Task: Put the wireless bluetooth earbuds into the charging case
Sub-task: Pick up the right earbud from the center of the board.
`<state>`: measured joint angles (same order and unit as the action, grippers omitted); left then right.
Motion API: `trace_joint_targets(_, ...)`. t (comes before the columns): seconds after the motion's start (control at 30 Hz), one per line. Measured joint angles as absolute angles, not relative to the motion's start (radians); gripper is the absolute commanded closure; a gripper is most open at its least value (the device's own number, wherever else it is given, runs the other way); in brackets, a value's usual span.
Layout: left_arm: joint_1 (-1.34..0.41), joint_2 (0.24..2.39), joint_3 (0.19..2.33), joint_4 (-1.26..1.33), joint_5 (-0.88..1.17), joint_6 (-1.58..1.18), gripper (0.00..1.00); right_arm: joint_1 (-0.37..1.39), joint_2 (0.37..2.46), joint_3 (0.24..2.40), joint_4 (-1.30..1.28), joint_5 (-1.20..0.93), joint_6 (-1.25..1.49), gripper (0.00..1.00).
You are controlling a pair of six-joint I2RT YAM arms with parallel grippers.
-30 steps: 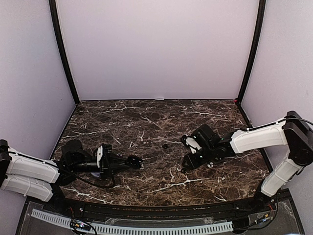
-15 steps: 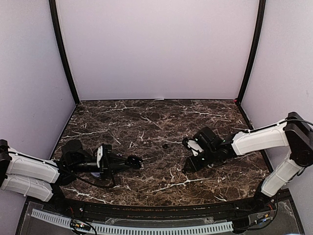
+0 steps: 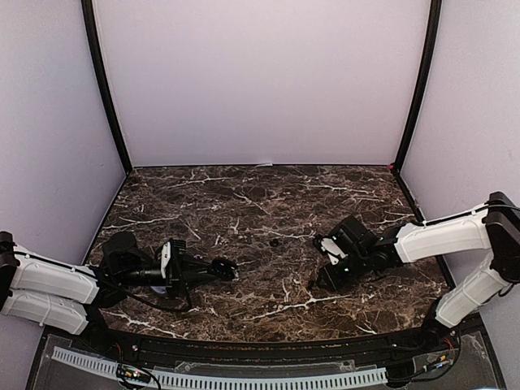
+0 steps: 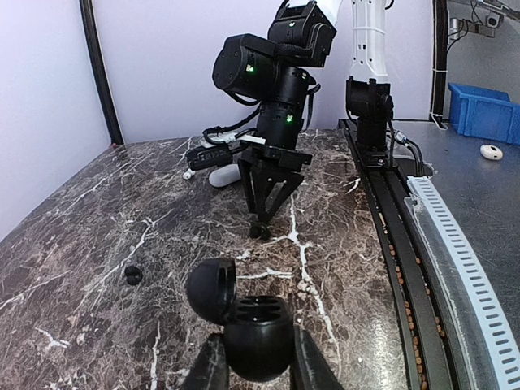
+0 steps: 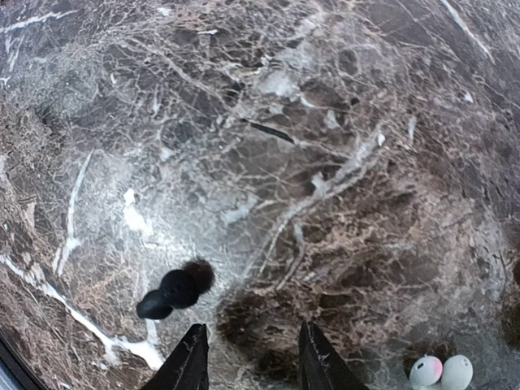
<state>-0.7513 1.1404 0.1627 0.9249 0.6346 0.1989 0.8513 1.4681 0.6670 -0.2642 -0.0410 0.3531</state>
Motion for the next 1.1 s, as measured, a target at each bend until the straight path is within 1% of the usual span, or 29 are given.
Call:
trace_joint_targets(0.27,-0.752,1.14,0.163,0.925,0.635,0.199,0.94,0.851,1.379,0.664,-0.295,-0.022,0.355,0.63)
trace_joint_targets(0.37,-0.756,1.14,0.164,0.925,0.635,0.199,0.94,0.854,1.371,0.69,-0.319,-0.022,0.38,0.61)
trace_joint_targets(0.43,-0.756,1.14,0.164,0.925,0.635,0.199,0.94,0.871,1.371,0.711,-0.337,-0.018,0.41,0.6)
trace_joint_targets(0.53,-0.756,1.14,0.164,0.925,0.635,0.199,0.94,0.922,1.374,0.759,-0.359,0.015,0.487,0.62)
trace_joint_targets(0.57,-0.756,1.14,0.164,0.925,0.634,0.199,0.94,0.939,1.378,0.776,-0.362,0.024,0.516,0.65)
trace_joint_targets(0.83,-0.757,1.14,0.164,0.925,0.635,0.199,0.94,1.063,1.488,0.904,-0.377,0.125,0.751,0.69)
trace_joint_targets(1.1,-0.757,1.14,0.164,0.925,0.635,0.199,0.94,1.085,1.554,0.939,-0.406,0.189,0.902,0.72)
